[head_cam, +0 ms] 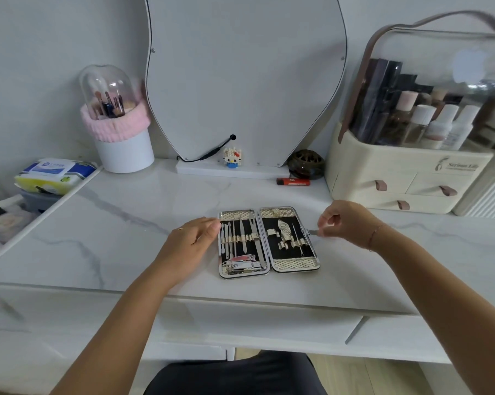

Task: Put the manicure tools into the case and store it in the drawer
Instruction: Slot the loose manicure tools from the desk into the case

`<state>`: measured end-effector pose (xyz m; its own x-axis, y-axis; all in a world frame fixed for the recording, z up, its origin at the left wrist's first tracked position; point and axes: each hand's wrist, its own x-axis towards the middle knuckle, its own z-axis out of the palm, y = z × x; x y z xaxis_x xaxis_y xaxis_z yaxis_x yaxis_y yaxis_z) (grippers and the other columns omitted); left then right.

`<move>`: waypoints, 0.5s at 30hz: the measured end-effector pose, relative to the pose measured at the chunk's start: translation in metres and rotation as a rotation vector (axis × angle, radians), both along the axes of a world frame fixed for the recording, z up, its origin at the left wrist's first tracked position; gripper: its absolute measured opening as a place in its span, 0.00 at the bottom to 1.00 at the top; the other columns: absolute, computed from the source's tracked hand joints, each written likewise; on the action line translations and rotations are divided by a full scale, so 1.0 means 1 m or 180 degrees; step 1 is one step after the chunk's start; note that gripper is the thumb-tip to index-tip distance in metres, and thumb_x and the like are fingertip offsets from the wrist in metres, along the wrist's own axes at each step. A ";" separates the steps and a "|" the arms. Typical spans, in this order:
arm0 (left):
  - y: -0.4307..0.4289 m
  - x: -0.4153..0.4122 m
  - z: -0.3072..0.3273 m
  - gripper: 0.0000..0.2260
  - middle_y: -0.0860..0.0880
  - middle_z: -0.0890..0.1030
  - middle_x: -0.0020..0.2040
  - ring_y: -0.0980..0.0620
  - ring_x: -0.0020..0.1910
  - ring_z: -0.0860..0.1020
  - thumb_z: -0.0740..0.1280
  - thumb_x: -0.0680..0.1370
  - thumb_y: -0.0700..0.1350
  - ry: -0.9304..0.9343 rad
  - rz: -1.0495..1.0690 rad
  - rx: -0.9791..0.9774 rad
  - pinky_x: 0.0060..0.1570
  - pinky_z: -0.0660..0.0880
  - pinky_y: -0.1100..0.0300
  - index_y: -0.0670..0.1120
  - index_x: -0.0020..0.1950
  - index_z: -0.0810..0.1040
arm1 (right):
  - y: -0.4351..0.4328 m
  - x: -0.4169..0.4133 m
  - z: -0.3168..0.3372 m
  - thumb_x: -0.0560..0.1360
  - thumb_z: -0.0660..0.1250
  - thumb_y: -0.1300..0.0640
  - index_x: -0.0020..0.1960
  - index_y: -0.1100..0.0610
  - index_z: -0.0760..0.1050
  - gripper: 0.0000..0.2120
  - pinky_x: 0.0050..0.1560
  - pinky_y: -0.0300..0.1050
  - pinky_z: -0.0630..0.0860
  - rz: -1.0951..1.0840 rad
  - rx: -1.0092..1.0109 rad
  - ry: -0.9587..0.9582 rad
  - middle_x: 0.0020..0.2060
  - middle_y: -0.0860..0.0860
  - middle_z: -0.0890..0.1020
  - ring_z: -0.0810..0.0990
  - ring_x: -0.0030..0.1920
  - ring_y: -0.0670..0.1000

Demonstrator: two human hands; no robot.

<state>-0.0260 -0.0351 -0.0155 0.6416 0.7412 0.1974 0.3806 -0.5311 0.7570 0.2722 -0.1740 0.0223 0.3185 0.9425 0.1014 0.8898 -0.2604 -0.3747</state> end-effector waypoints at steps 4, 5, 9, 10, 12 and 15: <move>0.004 -0.001 -0.004 0.24 0.59 0.74 0.64 0.59 0.65 0.70 0.51 0.77 0.62 0.0092 0.0011 0.0011 0.63 0.64 0.61 0.54 0.64 0.76 | -0.003 0.005 -0.002 0.68 0.74 0.51 0.38 0.51 0.82 0.05 0.41 0.44 0.67 -0.0102 -0.0076 -0.0044 0.33 0.46 0.72 0.69 0.35 0.46; 0.004 -0.001 -0.004 0.24 0.58 0.74 0.65 0.59 0.65 0.70 0.51 0.77 0.63 0.0092 0.0008 0.0001 0.63 0.64 0.61 0.54 0.64 0.76 | -0.003 0.005 -0.001 0.68 0.73 0.50 0.38 0.50 0.81 0.05 0.41 0.43 0.66 -0.0095 -0.0108 -0.0083 0.33 0.45 0.71 0.68 0.35 0.45; 0.001 0.000 -0.002 0.24 0.59 0.74 0.63 0.62 0.62 0.68 0.52 0.77 0.62 0.0082 0.0028 0.0015 0.59 0.62 0.65 0.54 0.65 0.76 | -0.002 0.003 0.001 0.69 0.72 0.47 0.37 0.47 0.79 0.06 0.47 0.44 0.63 -0.0127 -0.0234 -0.0195 0.35 0.44 0.70 0.68 0.36 0.44; 0.001 0.000 -0.002 0.23 0.59 0.74 0.63 0.63 0.61 0.68 0.52 0.77 0.61 0.0089 0.0027 0.0027 0.59 0.62 0.65 0.53 0.65 0.75 | -0.003 0.001 0.001 0.70 0.71 0.46 0.36 0.47 0.78 0.06 0.47 0.44 0.63 -0.0128 -0.0253 -0.0224 0.35 0.44 0.71 0.69 0.37 0.44; 0.001 0.000 -0.001 0.23 0.59 0.74 0.63 0.62 0.62 0.68 0.52 0.77 0.61 0.0086 0.0026 0.0047 0.59 0.62 0.65 0.54 0.65 0.75 | -0.007 -0.001 -0.001 0.70 0.71 0.47 0.35 0.47 0.77 0.07 0.48 0.45 0.64 -0.0138 -0.0218 -0.0224 0.35 0.45 0.70 0.69 0.37 0.44; 0.002 0.000 -0.002 0.24 0.60 0.74 0.62 0.62 0.61 0.68 0.51 0.76 0.62 0.0100 0.0035 0.0045 0.58 0.62 0.65 0.54 0.65 0.76 | -0.013 -0.003 -0.004 0.70 0.71 0.47 0.35 0.48 0.76 0.08 0.49 0.46 0.62 -0.0189 -0.0109 -0.0174 0.37 0.46 0.70 0.68 0.37 0.43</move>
<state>-0.0259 -0.0336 -0.0171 0.6396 0.7454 0.1878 0.4099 -0.5374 0.7370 0.2690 -0.1867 0.0184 0.3688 0.9253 0.0882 0.8913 -0.3251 -0.3160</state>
